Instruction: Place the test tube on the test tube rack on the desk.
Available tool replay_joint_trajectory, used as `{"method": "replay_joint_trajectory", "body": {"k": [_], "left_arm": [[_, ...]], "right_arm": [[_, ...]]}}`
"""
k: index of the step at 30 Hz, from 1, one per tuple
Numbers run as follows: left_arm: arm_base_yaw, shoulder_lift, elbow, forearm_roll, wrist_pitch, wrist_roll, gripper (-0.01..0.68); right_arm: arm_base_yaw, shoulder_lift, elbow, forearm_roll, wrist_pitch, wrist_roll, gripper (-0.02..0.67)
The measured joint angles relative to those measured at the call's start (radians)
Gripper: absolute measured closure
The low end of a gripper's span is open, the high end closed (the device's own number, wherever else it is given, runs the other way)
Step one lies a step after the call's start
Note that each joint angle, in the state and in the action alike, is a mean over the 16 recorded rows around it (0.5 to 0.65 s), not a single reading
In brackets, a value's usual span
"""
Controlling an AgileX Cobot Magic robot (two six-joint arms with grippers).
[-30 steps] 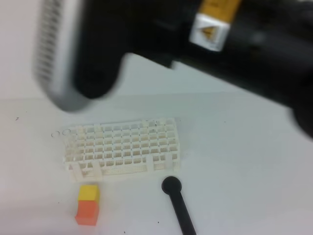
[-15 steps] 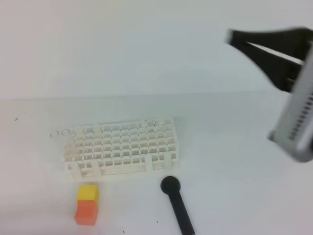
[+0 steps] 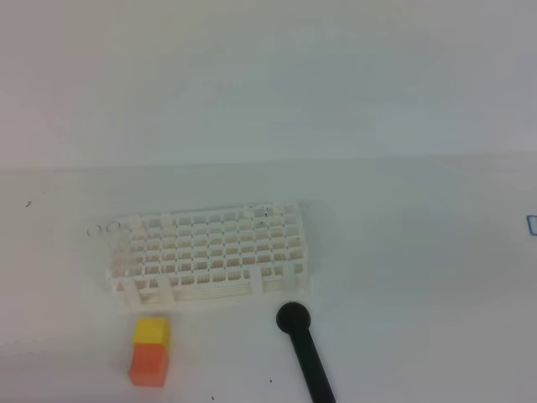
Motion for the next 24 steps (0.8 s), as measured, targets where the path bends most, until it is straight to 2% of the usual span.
{"method": "replay_joint_trajectory", "body": {"k": [7,16,19,24], "left_arm": [[0.0,0.0,0.0,0.0,0.0,0.0,0.674],[0.0,0.0,0.0,0.0,0.0,0.0,0.674],[0.0,0.0,0.0,0.0,0.0,0.0,0.674],[0.0,0.0,0.0,0.0,0.0,0.0,0.674]], "right_arm": [[-0.129,-0.199,0.146,0.073,0.001,0.0,0.65],[-0.169,-0.321,0.308,0.115,-0.029,0.024,0.65],[-0.176,-0.365,0.361,0.113,-0.042,0.097,0.65],[-0.187,-0.438,0.43,0.08,-0.039,0.301,0.65]]}}
